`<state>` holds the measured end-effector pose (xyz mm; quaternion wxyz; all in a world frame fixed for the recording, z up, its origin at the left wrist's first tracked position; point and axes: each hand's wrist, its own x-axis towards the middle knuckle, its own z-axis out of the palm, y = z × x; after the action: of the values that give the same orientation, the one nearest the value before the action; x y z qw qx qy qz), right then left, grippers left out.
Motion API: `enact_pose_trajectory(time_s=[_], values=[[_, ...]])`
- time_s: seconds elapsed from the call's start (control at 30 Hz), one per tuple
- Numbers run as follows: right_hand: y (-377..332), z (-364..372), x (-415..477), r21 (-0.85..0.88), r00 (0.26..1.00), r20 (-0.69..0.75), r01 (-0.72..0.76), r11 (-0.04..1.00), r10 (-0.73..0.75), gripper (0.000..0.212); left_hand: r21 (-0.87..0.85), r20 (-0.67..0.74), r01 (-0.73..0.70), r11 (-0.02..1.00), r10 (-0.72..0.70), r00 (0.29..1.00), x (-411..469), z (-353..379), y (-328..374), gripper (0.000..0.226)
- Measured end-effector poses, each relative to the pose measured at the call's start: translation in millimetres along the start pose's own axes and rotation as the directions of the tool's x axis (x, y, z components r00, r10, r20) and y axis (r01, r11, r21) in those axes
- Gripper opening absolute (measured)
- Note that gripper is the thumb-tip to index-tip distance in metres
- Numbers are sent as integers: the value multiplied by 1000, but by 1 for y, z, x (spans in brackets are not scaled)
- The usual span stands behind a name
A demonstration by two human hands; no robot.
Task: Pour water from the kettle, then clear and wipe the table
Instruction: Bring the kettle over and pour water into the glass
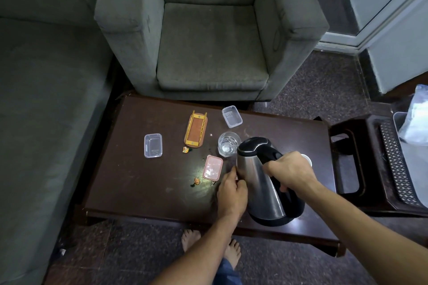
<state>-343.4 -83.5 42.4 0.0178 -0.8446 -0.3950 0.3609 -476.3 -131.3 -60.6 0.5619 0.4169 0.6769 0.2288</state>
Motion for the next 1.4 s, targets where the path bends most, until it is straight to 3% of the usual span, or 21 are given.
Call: enact_pose_trajectory(time_s=[1.4], values=[[1,-2,5,-39,999,-2,37,999,-37,21,14,-8,-2,1000,2,1000,2,2,1,53]])
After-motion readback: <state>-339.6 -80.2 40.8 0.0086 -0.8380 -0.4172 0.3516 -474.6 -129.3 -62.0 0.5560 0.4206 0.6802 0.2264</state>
